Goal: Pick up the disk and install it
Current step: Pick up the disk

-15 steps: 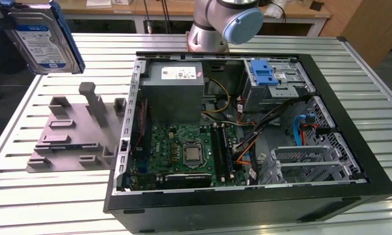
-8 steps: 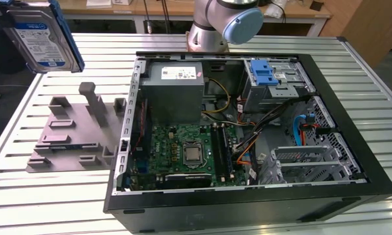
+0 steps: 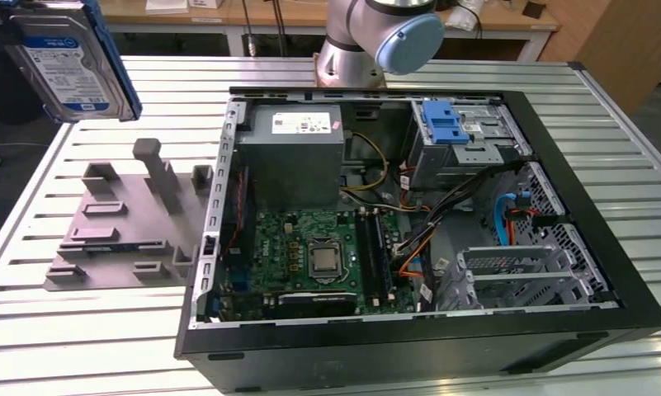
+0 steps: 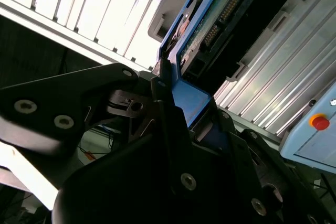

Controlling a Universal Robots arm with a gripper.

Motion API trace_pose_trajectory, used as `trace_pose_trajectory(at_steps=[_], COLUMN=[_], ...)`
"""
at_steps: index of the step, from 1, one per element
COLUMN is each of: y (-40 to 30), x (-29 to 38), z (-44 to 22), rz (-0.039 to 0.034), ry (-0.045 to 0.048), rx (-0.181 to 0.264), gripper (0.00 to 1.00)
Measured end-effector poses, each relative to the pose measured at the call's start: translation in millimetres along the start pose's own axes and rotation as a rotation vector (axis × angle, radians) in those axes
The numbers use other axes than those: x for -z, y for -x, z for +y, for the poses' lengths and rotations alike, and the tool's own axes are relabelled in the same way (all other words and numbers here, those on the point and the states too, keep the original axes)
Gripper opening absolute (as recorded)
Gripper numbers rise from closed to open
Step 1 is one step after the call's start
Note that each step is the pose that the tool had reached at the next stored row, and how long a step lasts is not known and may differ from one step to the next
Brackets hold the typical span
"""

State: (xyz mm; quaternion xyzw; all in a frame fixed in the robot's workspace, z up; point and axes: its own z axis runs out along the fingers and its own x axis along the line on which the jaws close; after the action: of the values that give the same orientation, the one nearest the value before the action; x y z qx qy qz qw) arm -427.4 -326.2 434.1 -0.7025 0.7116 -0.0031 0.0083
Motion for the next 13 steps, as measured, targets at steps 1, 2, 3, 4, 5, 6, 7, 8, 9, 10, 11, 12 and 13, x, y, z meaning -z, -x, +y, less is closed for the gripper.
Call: trace_pose_trajectory(at_steps=[1, 2, 3, 4, 5, 6, 7, 8, 9, 10, 11, 12, 13], y=[0.0, 0.0, 0.0, 0.0, 0.0, 0.0, 0.0, 0.0, 0.0, 0.0, 0.0, 0.0, 0.0], x=[0.3, 0.3, 0.5, 0.7, 0.7, 0.9, 1.1, 1.4, 1.8, 2.0, 2.3, 2.5, 2.6], z=[0.0, 0.0, 0.0, 0.0, 0.0, 0.0, 0.0, 0.0, 0.0, 0.0, 0.0, -0.1, -0.1], rz=[0.0000, -0.0001, 0.0000, 0.0000, 0.0000, 0.0000, 0.0000, 0.0000, 0.0000, 0.0000, 0.0000, 0.0000, -0.0001], ry=[0.0000, -0.0001, 0.0000, 0.0000, 0.0000, 0.0000, 0.0001, 0.0001, 0.0001, 0.0000, 0.0000, -0.0001, -0.0002], rx=[0.000, 0.000, 0.000, 0.000, 0.000, 0.000, 0.000, 0.000, 0.000, 0.000, 0.000, 0.000, 0.000], gripper=[0.37, 0.37, 0.37, 0.37, 0.37, 0.37, 0.37, 0.37, 0.37, 0.37, 0.37, 0.37, 0.37])
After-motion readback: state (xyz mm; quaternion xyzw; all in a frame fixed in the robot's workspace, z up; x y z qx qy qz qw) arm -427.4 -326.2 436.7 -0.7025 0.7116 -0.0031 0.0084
